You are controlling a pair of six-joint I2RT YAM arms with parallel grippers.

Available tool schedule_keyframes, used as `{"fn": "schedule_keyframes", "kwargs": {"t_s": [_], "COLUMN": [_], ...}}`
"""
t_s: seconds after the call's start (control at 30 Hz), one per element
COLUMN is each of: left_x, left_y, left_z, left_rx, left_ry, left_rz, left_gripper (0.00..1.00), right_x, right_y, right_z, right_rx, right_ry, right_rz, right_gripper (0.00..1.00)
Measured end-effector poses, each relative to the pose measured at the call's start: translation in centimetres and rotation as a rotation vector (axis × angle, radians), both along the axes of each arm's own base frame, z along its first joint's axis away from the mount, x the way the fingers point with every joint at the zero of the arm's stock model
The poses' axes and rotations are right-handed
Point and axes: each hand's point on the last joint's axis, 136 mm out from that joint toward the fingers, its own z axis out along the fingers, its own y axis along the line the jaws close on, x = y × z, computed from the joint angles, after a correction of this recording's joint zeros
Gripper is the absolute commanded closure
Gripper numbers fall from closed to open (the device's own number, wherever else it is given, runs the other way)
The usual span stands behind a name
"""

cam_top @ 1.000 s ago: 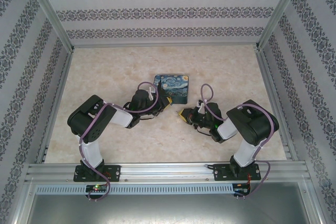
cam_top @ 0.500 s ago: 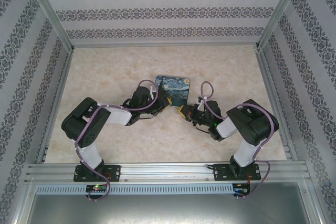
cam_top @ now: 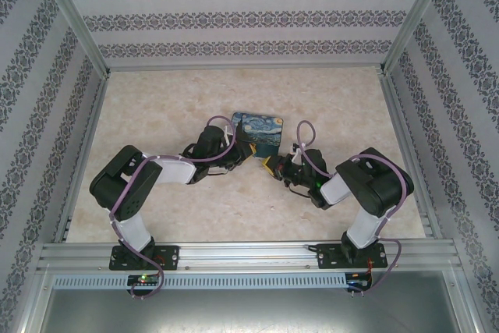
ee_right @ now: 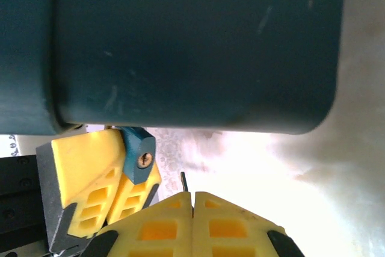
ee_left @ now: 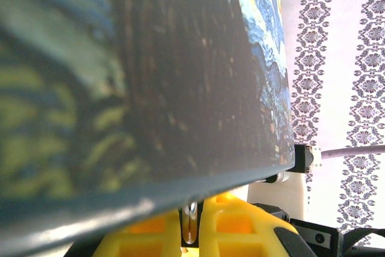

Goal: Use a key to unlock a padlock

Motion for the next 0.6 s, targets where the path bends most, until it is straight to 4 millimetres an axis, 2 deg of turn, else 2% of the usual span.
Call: {"fn": "schedule_keyframes", "kwargs": {"t_s": [0.3,0.43,0.6], "left_x": [0.0,-0.1,0.0], "left_y": [0.0,-0.2,-0.1], "left_z": [0.0,0.0,0.0], "left_rx": [0.000,0.001,0.002], "left_ry": [0.000,0.000,-0.003], "left_rz": [0.000,-0.004,0.000], "left_gripper": [1.00,1.00,1.00], "right_x": [0.2,1.0,1.1], "right_y": [0.1,0.5,0.5], "right_z": [0.2,1.0,1.0], "right_rx": [0.004,0.015,0.013], "right_ry": [-0.002,-0.023,-0.020], "right_rz": [-0.002,-0.002,-0.004], "right_gripper": [1.00,1.00,1.00]}}
